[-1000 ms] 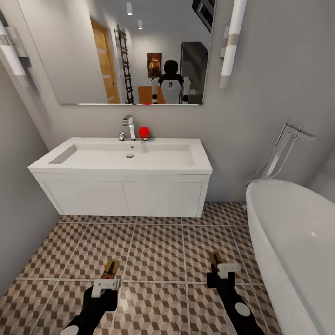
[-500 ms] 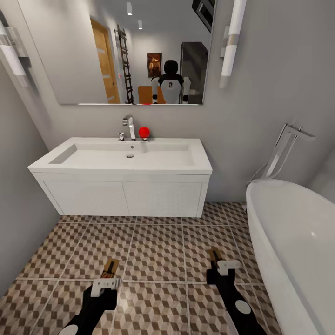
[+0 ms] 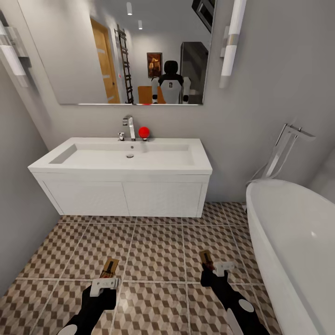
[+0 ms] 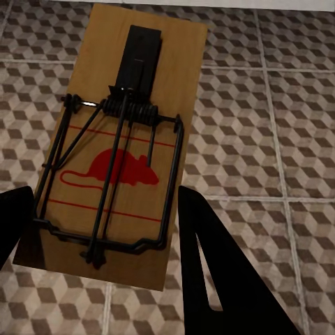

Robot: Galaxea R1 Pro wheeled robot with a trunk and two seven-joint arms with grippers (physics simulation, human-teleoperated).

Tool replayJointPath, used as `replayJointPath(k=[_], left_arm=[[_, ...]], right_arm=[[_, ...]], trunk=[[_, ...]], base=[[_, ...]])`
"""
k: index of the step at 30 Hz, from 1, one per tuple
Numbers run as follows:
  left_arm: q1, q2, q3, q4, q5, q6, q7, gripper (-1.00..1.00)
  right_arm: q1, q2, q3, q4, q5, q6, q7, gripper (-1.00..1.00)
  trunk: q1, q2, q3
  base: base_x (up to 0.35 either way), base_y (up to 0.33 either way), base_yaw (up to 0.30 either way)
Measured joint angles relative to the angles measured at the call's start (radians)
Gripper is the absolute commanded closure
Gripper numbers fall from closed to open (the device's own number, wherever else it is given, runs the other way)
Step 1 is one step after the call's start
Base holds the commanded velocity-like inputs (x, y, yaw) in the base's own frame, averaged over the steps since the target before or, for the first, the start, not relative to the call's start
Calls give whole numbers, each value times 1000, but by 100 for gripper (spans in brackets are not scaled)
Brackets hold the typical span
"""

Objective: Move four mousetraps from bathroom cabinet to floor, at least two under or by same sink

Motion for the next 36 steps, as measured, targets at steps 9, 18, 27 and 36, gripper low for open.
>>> replayJointPath(k=[9,18,27,36], left_arm=[[0,-1,0,0,-1,4,3,100],[0,0,0,0,-1,3,3,100],[0,0,0,0,-1,3,3,100],[0,0,0,0,-1,3,3,100]], right_arm=[[0,2,-1,4,-5,16,-172,100],[0,1,-3,4,-14,38,-250,100],[0,2,-5,4,-10,114,-268,100],[0,3,-5,4,-10,125,-305,100]], trunk=[[0,0,0],[0,0,0],[0,0,0],[0,0,0]], base=[[0,0,0],[0,0,0],[0,0,0],[0,0,0]])
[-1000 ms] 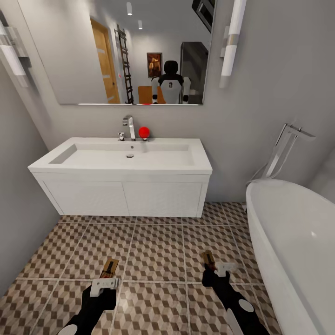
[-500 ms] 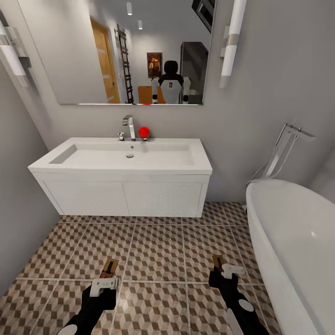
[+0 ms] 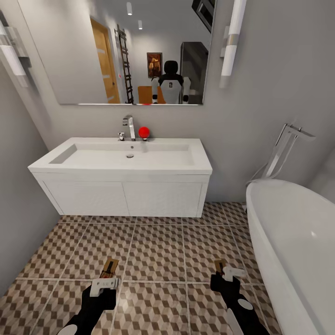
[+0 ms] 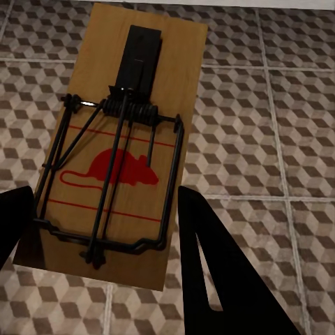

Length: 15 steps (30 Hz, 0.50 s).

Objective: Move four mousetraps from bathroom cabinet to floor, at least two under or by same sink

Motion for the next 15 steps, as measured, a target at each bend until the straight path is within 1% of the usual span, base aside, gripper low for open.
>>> replayJointPath(k=[15], left_arm=[[0,2,0,0,0,-3,-1,100]], right_arm=[[0,-2,0,-1,0,0,-2,100]], trunk=[[0,0,0]], base=[[0,0,0]])
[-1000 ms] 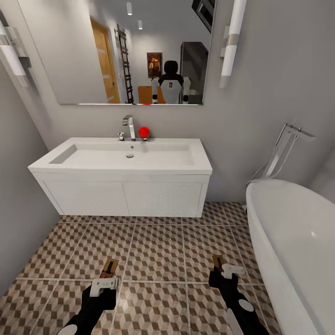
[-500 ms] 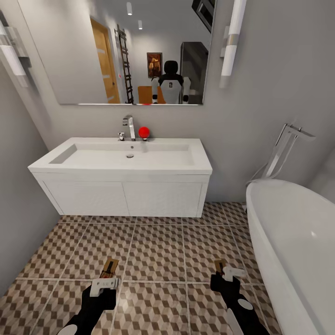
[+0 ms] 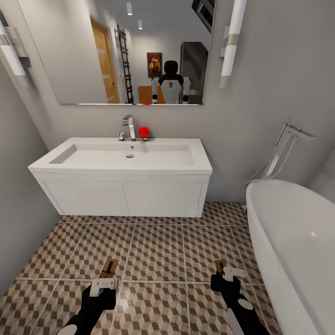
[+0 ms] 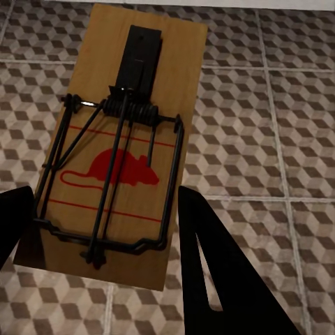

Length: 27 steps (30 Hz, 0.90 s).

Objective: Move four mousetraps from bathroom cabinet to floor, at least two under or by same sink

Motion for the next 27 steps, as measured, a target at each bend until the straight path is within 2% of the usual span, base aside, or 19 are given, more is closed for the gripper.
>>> replayJointPath(k=[6,14,21,27], left_arm=[[0,10,1,0,1,1,0,100],[0,10,7,1,0,7,3,100],[0,10,46,2,2,13,2,100],[0,10,54,4,11,16,-1,100]], right_arm=[[0,0,0,0,0,-1,1,100],[0,0,0,0,1,-2,1,100],[0,0,0,0,2,-2,1,100],[0,0,1,0,2,-2,1,100]], trunk=[[0,0,0],[0,0,0],[0,0,0],[0,0,0]], base=[[0,0,0],[0,0,0],[0,0,0],[0,0,0]])
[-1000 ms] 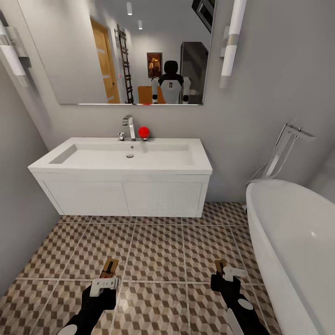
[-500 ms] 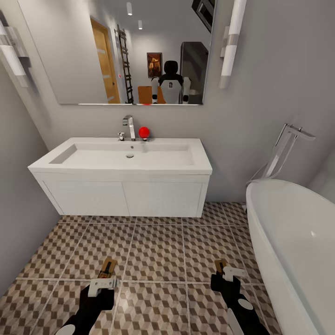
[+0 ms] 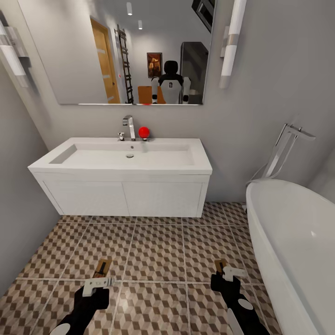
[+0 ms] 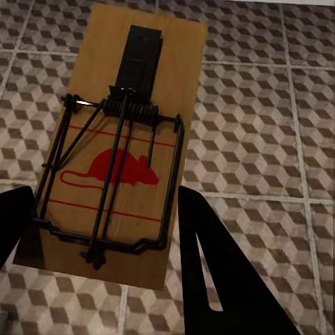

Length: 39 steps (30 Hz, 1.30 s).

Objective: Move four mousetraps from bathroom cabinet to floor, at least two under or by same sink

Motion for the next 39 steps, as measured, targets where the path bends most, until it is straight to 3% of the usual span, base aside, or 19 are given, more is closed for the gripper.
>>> replayJointPath(k=[9,24,39], left_arm=[[0,-1,0,6,19,0,-17,100],[0,0,-1,2,16,-9,-21,100],[0,2,-2,-2,16,-12,-22,100]], right_arm=[[0,0,0,-1,0,-1,3,100],[0,0,10,-5,1,-66,7,100],[0,1,11,-5,1,-71,9,100]], trunk=[[0,0,0],[0,0,0],[0,0,0]], base=[[0,0,0],[0,0,0],[0,0,0]])
